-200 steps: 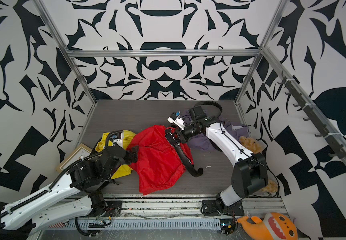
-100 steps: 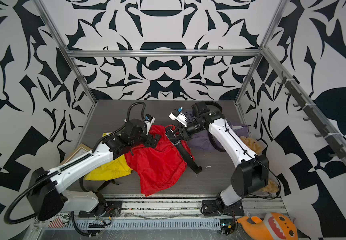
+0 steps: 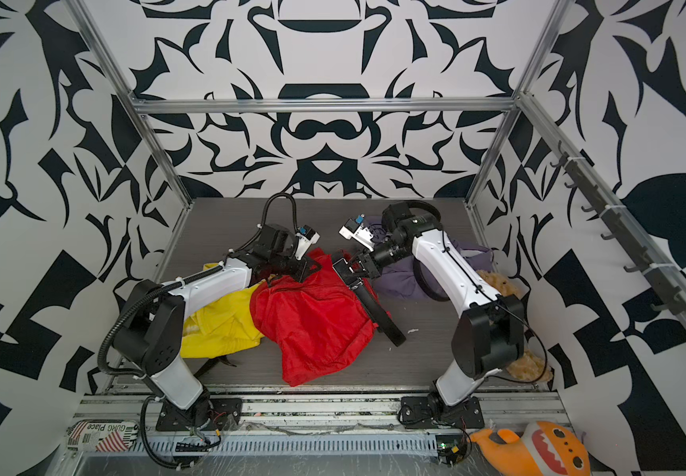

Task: Remove the belt from the trousers
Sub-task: Adjust the trousers at the center of the board.

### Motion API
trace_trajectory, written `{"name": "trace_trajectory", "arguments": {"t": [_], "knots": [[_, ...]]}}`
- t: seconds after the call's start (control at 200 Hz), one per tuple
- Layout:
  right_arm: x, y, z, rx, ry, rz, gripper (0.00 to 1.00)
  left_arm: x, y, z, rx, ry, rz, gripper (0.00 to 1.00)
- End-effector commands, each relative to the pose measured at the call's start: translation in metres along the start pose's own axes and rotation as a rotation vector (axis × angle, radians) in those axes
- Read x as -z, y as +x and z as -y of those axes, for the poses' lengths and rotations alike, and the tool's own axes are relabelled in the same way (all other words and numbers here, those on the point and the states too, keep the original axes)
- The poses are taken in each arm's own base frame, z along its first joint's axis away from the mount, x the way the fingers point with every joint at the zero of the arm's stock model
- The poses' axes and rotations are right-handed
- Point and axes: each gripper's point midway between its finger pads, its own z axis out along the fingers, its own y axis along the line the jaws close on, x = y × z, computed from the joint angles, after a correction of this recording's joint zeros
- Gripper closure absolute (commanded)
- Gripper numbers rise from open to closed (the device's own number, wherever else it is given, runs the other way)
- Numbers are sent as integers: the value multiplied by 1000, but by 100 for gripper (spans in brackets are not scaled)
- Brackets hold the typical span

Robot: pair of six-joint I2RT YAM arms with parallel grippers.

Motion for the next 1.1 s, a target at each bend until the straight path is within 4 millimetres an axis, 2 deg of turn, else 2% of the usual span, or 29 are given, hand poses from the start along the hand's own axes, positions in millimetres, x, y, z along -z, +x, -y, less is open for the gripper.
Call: {"name": "trace_trajectory", "arguments": {"t": [0.0,0.06,0.125,0.195,0.305,0.425,0.515,0.635,0.745,0.83,0.955,1.095], "knots": [[-7,12,34,-85,71,-54,93,26,18,5,86,-34,-18,98],[-12,22,58,-141,134,-112,86,39,28,7,112,-56,-38,100],[-11,29,91,-194,270,-156,67,50,36,7,141,-87,-60,100],[-2,30,114,-215,410,-178,48,57,40,13,175,-79,-76,100],[24,28,125,-219,620,-165,38,63,43,17,212,-79,-86,100],[52,24,100,-160,806,-127,34,67,37,19,214,-82,-81,100],[60,28,74,-93,918,-115,32,69,28,22,214,-70,-64,100],[45,33,40,74,978,-128,30,72,21,25,211,-61,-51,100],[24,26,27,131,966,-129,28,76,18,26,217,-65,-45,100],[4,26,15,161,959,-154,23,79,15,26,218,-73,-37,100],[-11,41,12,150,1023,-153,22,82,15,25,216,-92,-35,100],[-26,58,23,130,1055,-172,21,82,16,24,217,-98,-37,100]]}}
